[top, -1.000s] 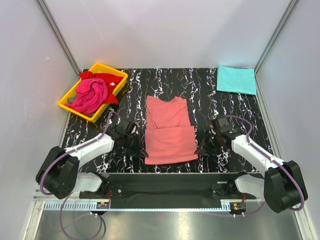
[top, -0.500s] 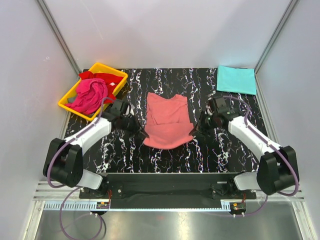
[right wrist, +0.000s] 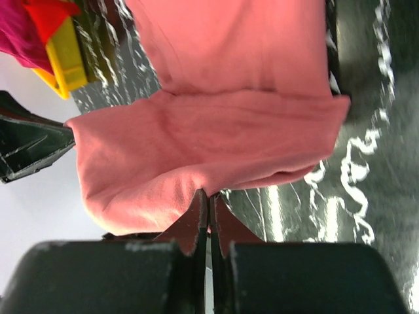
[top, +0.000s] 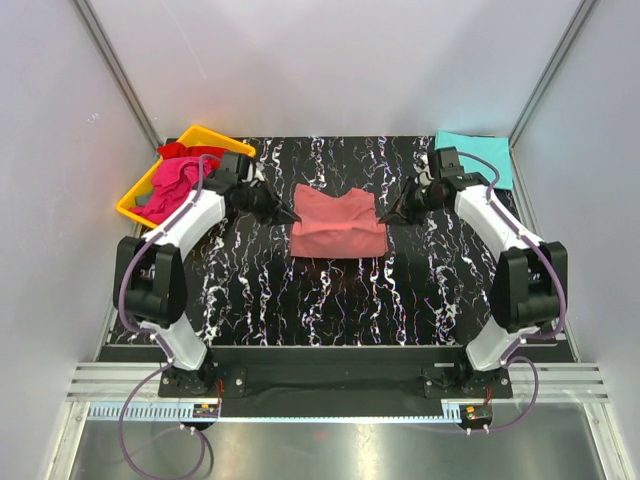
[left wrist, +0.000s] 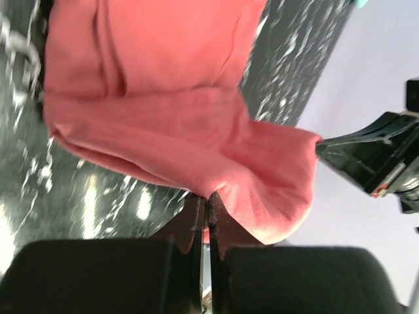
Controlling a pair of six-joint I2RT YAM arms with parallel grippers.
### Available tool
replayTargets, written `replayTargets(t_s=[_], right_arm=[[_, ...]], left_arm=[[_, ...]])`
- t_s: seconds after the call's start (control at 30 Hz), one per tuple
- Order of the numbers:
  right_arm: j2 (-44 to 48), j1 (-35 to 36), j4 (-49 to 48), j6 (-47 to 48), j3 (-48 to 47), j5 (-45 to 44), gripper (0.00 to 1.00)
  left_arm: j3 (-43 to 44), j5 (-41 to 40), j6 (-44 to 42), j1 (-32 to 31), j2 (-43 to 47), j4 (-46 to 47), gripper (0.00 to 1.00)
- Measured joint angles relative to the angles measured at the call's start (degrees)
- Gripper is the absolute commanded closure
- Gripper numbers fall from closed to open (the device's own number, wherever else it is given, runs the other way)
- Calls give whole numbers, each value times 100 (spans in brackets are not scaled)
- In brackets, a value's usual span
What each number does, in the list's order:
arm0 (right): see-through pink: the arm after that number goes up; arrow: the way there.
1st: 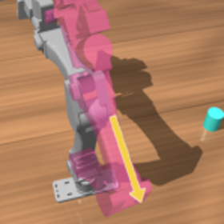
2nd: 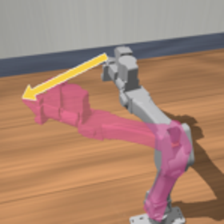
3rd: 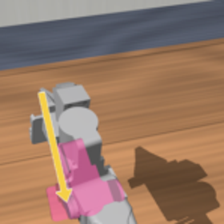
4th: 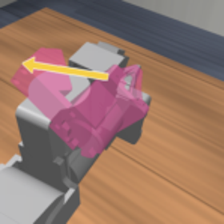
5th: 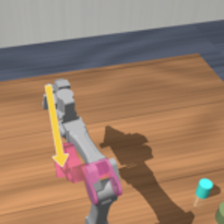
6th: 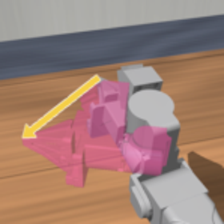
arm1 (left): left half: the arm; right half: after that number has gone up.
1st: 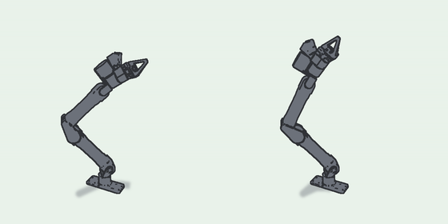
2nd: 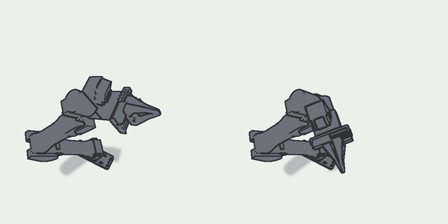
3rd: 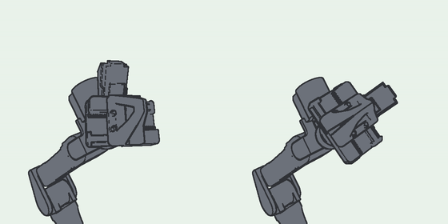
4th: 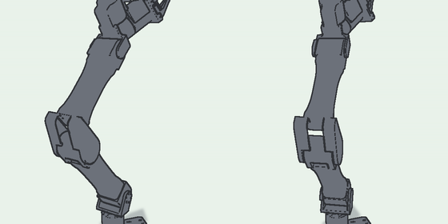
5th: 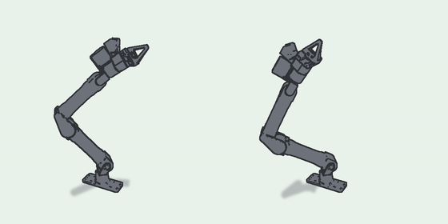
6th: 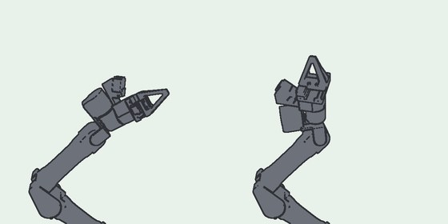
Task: Fold and stack the t-shirts
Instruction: Fold the tshirt
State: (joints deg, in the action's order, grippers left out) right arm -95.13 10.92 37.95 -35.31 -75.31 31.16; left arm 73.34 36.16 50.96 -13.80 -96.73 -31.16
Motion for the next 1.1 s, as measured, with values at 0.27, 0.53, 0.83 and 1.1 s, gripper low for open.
replayTargets(t_s=[0.27,0.53,0.83,1.1], right_arm=[[-1174,-199,4,122,-1497,286,100],[-2413,-273,-249,205,-2951,507,100],[-4116,-308,-876,81,-4485,868,89],[-5646,-533,-1086,-315,-6229,874,64]], left_arm=[[1113,398,341,363,-1080,452,100],[1718,870,1095,577,-2315,2065,100],[3274,1058,1974,704,-4116,3724,91],[4758,765,1930,1016,-4931,3663,64]])
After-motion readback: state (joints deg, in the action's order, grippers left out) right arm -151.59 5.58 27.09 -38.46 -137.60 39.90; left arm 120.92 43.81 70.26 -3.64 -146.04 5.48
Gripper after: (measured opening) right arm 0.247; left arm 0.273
